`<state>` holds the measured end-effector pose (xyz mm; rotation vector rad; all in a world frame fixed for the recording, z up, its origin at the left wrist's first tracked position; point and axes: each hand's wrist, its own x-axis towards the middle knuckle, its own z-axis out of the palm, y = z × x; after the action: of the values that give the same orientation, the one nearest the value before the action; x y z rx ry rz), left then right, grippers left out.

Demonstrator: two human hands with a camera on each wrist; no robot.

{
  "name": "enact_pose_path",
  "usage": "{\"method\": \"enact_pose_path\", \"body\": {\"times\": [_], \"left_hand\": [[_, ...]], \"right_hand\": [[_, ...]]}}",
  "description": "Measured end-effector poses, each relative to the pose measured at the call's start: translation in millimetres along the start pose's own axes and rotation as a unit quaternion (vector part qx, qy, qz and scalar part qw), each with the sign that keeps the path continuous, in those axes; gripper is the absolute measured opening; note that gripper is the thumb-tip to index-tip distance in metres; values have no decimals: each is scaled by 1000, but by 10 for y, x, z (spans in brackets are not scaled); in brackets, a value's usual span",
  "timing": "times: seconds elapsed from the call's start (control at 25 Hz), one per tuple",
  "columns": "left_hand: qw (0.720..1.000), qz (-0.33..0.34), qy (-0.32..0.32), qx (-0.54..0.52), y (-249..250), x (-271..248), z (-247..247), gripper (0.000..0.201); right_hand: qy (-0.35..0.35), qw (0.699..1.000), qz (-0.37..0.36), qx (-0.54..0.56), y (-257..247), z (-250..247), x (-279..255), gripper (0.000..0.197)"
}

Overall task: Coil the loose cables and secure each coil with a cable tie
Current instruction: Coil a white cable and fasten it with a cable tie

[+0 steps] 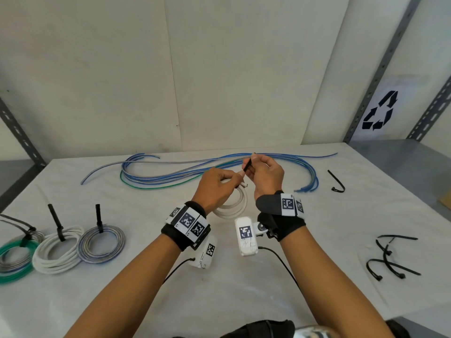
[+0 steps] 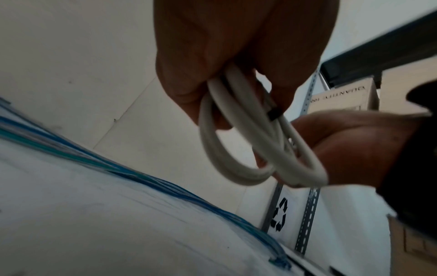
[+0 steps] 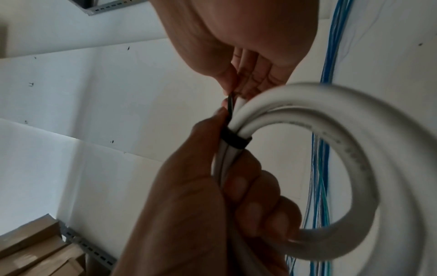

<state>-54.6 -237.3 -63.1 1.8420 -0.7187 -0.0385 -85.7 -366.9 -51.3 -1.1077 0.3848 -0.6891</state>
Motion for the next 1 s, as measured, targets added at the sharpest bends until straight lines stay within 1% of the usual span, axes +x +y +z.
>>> {"method": "enact_pose_path", "body": {"times": [0.12,0.28,0.36,0.4,0.44,0.48,0.52,0.56,0.6,0.64,0.72,0.76,0.84,0.96,1.0], "left_hand": [[999,-23,-20,-24,75,24,-6,28],[999,-11,12,-39,140,-10,52,28],[997,-19,29,-68,176,-28,32,32],[995,-28,44,-90,199,-31,0,36],[991,-36,66,-112,224,-29,-48,38],[986,-47,88,-134,228,-18,-106,40],[979,-58,112,-157,221,5,-169,41],[972,-70,134,-182,214,18,-225,42],[963,-82,151,-205,208,19,-277,41],[956,-91,161,-227,212,16,-306,43],[946,-103,159,-265,225,7,-305,53],[942,-106,152,-280,233,-1,-286,54],[940,-99,136,-298,242,-5,-262,49],[950,-105,95,-279,225,-14,-299,58],[946,-117,75,-292,239,-24,-303,58]], "right_hand": [[3,1000,-21,9,-26,-15,26,9],[8,999,-31,11,-60,-14,34,9],[1,999,-42,-31,-62,18,34,14],[-17,997,-41,-62,-69,41,19,19],[-51,993,-35,-101,-83,72,-12,27],[-91,983,-34,-157,-97,96,-62,37],[-139,963,-49,-224,-114,122,-116,45],[-180,938,-73,-287,-129,146,-188,49],[-206,916,-104,-328,-128,183,-266,49],[-213,900,-141,-352,-116,218,-328,46],[-189,882,-220,-372,-59,264,-381,39],[-171,877,-248,-374,-22,266,-370,35],[-146,888,-272,-342,-12,252,-336,27],[-109,904,-292,-291,-55,199,-286,23],[-95,905,-301,-283,-61,187,-272,23]]}}
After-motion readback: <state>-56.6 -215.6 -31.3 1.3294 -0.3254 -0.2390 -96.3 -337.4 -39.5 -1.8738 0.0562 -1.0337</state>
